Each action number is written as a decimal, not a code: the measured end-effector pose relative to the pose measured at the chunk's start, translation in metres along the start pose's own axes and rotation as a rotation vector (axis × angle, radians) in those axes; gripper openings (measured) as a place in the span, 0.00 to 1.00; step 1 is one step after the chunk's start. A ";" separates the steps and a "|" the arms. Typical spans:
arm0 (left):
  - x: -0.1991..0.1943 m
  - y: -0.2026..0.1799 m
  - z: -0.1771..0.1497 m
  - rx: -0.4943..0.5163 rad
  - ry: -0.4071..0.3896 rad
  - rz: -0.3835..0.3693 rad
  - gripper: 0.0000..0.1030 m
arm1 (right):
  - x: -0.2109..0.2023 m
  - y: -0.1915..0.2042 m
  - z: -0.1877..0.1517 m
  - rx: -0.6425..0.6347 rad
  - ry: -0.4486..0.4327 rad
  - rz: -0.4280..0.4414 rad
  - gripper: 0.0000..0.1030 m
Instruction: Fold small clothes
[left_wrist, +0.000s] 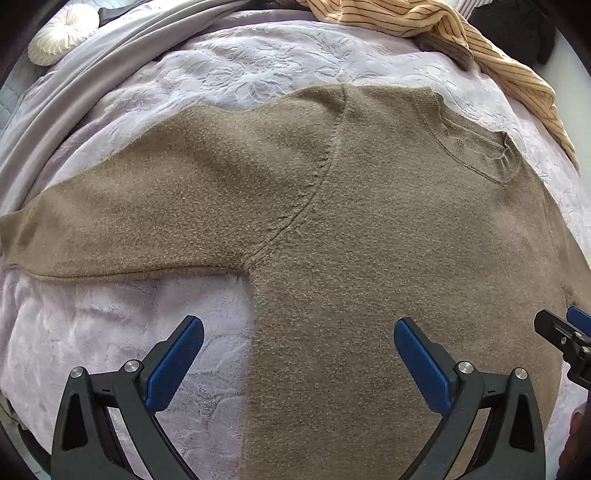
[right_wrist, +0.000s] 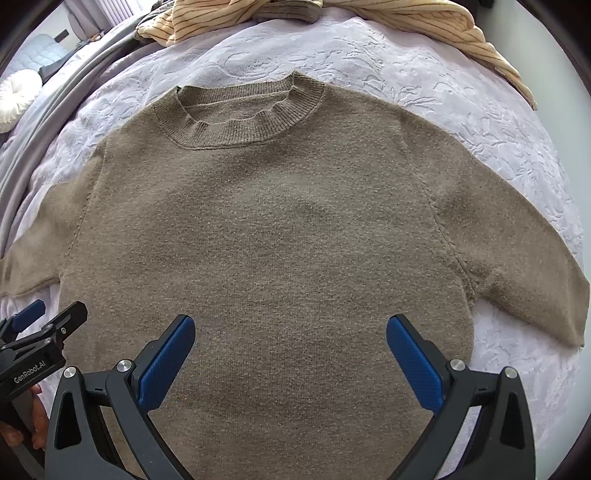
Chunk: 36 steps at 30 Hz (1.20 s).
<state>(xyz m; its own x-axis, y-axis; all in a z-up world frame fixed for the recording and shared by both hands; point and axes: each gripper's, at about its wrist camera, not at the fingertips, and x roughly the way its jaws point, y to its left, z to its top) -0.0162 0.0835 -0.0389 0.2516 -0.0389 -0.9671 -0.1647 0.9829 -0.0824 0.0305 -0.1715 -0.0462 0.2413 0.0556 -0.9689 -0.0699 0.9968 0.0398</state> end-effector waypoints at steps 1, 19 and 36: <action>0.000 0.008 0.000 -0.014 -0.004 -0.012 1.00 | 0.000 0.003 0.000 -0.006 0.001 -0.001 1.00; 0.015 0.278 0.011 -0.641 -0.265 -0.031 0.99 | -0.003 0.088 -0.013 -0.134 0.029 0.069 1.00; -0.071 0.129 0.063 -0.190 -0.465 -0.311 0.05 | -0.024 0.064 -0.019 -0.068 -0.048 0.207 1.00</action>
<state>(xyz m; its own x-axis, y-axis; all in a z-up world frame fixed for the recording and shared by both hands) 0.0045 0.2243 0.0346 0.7000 -0.1947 -0.6871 -0.1736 0.8869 -0.4282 0.0015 -0.1101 -0.0254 0.2603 0.2626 -0.9291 -0.1877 0.9577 0.2181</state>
